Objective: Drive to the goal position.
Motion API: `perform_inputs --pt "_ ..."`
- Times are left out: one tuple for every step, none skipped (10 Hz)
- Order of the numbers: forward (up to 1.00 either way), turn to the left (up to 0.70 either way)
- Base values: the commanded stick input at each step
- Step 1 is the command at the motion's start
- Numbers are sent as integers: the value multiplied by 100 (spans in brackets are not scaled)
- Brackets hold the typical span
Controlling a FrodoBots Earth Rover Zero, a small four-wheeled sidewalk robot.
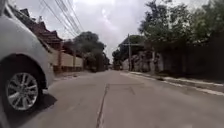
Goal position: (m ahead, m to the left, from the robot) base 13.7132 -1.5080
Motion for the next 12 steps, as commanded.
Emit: perform_inputs --pt "100 -30" --pt "100 -22" --pt "100 -11" --pt "100 0" --pt "100 0" --pt "100 0" --pt "100 0" --pt "100 0" --pt "100 0" --pt "100 0" --pt "100 0" --pt "100 0"
